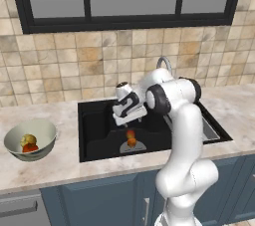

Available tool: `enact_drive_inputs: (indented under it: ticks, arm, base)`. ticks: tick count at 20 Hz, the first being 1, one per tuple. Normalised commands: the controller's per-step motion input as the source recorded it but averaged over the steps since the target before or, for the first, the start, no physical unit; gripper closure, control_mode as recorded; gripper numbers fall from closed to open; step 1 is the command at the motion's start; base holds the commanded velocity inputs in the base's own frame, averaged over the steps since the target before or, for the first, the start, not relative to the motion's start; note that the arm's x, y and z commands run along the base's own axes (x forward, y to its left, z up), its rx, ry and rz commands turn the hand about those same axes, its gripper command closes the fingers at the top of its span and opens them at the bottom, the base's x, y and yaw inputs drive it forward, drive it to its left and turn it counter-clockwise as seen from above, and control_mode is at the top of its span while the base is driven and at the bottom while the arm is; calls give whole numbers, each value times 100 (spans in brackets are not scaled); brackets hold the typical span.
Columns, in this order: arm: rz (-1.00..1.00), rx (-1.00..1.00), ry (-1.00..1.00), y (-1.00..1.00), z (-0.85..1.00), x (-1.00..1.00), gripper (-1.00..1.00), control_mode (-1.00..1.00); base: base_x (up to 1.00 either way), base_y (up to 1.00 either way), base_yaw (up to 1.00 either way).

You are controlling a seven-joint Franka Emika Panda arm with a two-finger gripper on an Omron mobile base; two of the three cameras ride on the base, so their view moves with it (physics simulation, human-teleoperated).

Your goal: There is a mixed pile of frozen fruits and vegetables on the counter. Locate all the frozen vegetables and place the items in a bowl on the counter. Take all the frozen fruits and defrost them in a running sink.

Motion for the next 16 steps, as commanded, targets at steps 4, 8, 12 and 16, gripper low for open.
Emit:
enact_drive_inputs:
  ticks: [4,8,12,16]
  arm:
    - [-4,4,-9,0,85,-59,-100,-100]
    - [-6,5,-10,-6,89,-56,-100,-100]
    - [-8,9,-9,-18,88,-50,-100,-100]
    - [-8,14,-7,-16,87,-53,-100,-100]
  base:
    - [0,0,0]
    - [0,0,0]
    - [0,0,0]
    - [0,0,0]
